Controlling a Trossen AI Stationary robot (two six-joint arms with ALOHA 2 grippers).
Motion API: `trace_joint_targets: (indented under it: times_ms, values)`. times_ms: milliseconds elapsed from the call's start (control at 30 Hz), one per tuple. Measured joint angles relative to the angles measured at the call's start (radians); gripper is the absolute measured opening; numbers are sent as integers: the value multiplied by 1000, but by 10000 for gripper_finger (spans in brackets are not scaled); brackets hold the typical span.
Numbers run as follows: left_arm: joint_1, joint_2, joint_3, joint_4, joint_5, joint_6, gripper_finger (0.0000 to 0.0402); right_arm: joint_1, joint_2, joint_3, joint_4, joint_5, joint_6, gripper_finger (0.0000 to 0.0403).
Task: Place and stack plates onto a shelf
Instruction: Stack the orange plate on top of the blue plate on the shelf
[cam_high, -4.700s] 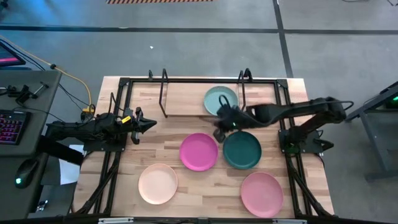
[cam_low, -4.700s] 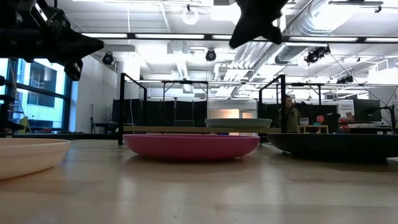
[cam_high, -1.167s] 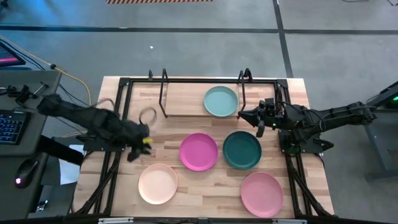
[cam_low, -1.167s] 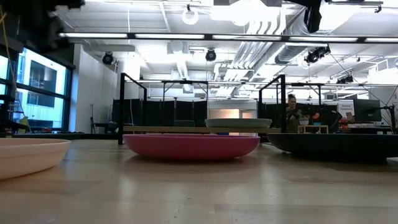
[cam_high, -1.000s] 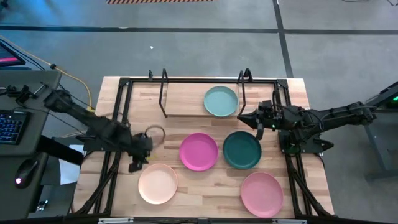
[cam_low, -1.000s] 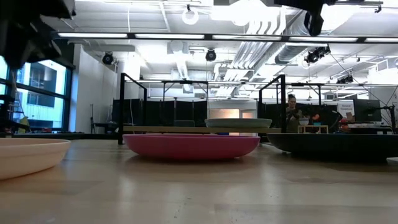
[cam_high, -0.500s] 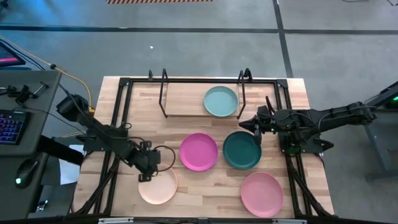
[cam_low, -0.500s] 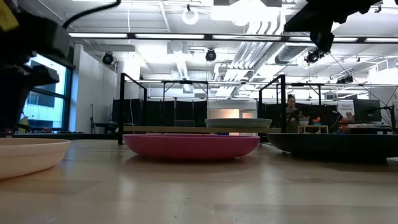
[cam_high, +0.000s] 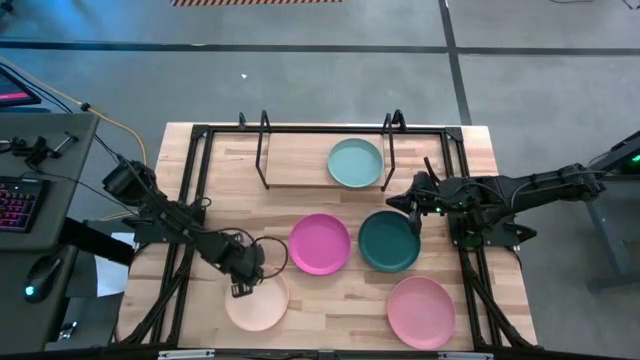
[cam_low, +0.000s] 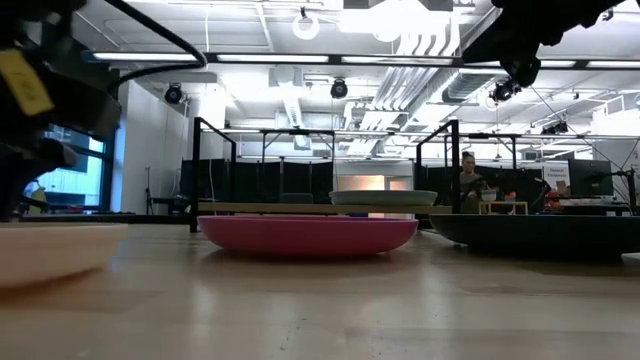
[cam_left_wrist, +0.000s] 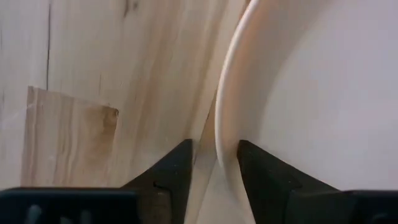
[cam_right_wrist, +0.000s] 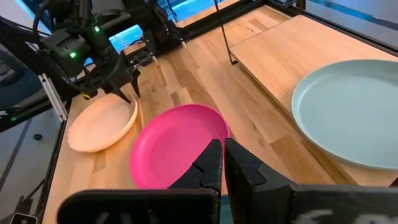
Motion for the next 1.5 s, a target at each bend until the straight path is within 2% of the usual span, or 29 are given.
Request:
trace_joint_targets:
  times_ms: [133, 167, 367, 500, 633, 767, 867, 1033, 1167, 1500]
  values:
    - [57, -31, 38, -77, 38, -41, 26, 0, 0, 0, 0, 4, 7, 0]
    - [73, -50, 56, -102, 37, -43, 15, 0, 0, 0, 1, 3, 9, 0]
    - [219, -151, 238, -285, 69, -57, 4, 0, 0, 0, 2, -30, 60, 0]
    - [333, -195, 420, -361, 79, 23, 3, 0, 2, 0, 9, -49, 60, 0]
    - [471, -169, 602, -332, -47, 119, 2, 0, 6, 0, 48, -49, 60, 0]
    - [632, -74, 701, -264, -162, 255, 1, 0, 6, 0, 117, -47, 32, 0]
    - [756, 0, 726, -154, -178, 316, 1, 0, 6, 0, 174, -44, 12, 0]
    - [906, 126, 726, 13, -150, 300, 1, 0, 6, 0, 237, -43, -18, 0]
    - [960, 213, 726, 81, -111, 282, 1, 0, 6, 0, 276, -28, -24, 0]
    - [1001, 352, 726, 255, -108, 208, 1, 0, 6, 0, 324, 14, -19, 0]
